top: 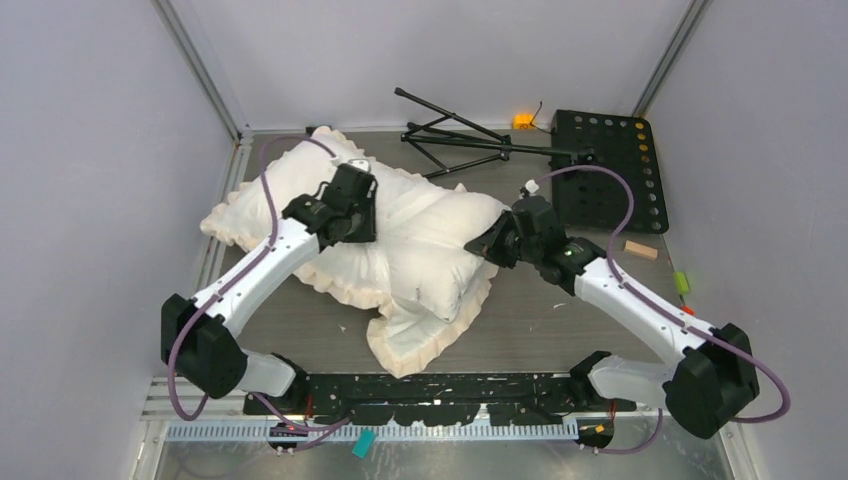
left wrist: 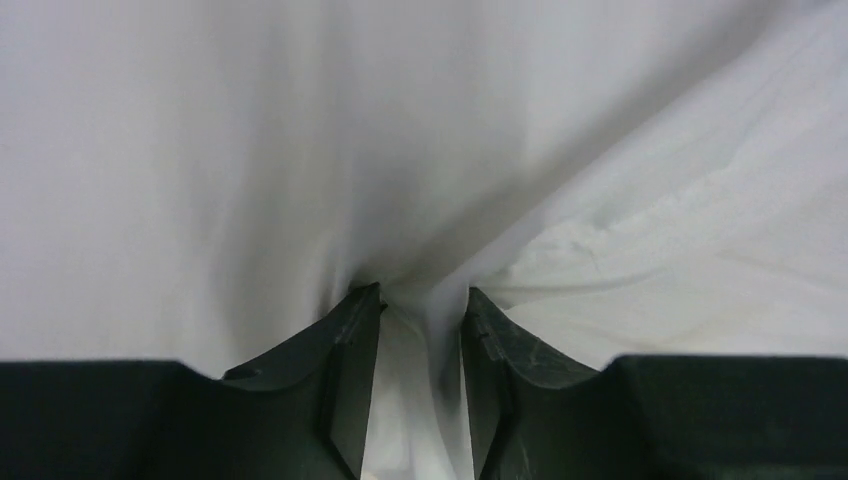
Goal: Remove the pillowcase from the pillow
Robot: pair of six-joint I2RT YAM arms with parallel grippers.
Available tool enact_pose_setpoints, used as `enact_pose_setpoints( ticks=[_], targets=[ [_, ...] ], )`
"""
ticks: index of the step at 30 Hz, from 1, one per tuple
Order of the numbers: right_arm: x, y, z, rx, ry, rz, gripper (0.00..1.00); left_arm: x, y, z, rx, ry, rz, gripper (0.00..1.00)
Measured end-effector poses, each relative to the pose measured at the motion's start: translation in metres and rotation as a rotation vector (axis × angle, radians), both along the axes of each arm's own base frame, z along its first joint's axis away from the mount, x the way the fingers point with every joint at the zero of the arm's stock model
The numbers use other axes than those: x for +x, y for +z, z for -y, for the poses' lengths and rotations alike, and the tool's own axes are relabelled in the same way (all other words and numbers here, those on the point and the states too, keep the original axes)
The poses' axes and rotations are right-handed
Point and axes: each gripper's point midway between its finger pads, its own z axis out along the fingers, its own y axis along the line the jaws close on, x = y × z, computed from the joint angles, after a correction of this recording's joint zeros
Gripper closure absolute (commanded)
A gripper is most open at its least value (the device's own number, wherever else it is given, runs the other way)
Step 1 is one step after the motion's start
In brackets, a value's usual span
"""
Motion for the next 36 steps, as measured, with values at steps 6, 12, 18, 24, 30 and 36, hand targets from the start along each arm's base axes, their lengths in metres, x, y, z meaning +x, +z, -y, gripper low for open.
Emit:
enact_pose_setpoints(
  ticks=[6, 12, 18, 24, 30, 36],
  targets=[
    [0.013, 0.036, 0.058, -0.037, -0.112, 0.083, 1.0, 0.02, 0.005, -0.05, -0.207, 0.225, 0.056, 0.82],
    [0.004, 0.067, 0.099, -0.078, -0.167, 0.135, 1.0, 0.022, 0.004, -0.05, -0.355, 0.258, 0.035, 0.75],
    [-0.002, 0.067, 0.096, -0.054, -0.106, 0.104, 1.0, 0.014, 0.015, -0.041, -0.449, 0.185, 0.011, 0.36],
    [0.014, 0.07, 0.085, 0.028, -0.091, 0.085, 1.0, -0.037, 0.042, 0.009, -0.505, -0.013, -0.008, 0.15],
    [0.033, 0.086, 0.073, 0.085, -0.082, 0.107, 1.0, -0.112, 0.074, 0.059, -0.619, -0.234, -0.037, 0.13],
    [0.037, 0.097, 0.066, 0.115, -0.074, 0.134, 1.0, -0.132, 0.023, 0.061, -0.605, -0.185, -0.163, 0.21]
  ],
)
